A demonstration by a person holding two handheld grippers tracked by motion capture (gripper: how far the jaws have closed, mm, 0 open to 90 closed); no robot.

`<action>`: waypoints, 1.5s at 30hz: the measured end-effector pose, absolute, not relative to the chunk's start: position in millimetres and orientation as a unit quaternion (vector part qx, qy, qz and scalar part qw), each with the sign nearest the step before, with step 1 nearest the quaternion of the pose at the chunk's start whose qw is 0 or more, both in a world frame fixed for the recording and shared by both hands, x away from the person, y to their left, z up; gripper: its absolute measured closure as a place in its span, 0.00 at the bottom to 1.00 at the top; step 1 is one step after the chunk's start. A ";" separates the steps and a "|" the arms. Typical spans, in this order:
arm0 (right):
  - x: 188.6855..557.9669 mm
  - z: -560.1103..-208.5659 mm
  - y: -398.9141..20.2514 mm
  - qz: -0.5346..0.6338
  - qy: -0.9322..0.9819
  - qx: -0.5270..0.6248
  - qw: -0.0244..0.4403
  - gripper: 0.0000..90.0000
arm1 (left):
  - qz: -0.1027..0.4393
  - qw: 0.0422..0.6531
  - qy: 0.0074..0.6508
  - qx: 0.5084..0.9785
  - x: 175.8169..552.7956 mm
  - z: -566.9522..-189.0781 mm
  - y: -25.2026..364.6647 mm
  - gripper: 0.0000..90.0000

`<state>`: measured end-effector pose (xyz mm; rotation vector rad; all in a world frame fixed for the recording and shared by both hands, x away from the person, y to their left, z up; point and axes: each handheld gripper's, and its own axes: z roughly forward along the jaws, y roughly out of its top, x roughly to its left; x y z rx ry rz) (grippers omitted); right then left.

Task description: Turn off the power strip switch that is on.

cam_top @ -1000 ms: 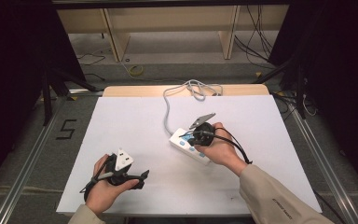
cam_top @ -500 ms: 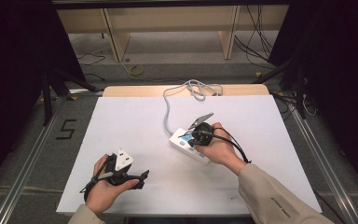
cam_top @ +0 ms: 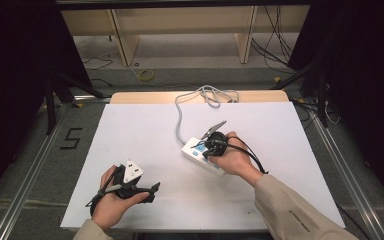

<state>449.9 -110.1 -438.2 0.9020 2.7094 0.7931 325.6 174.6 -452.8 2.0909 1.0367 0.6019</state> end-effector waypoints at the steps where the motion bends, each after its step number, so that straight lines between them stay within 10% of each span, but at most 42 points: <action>1: 450.1 -438.3 -110.1 0.266 0.911 0.304 0.088 1.00 | 0.233 0.358 0.402 0.810 325.6 -452.9 174.6 0.10; 45: 456.6 -437.4 -99.0 0.215 0.924 0.310 0.069 1.00 | 0.232 0.358 0.399 0.811 325.5 -453.1 174.3 0.11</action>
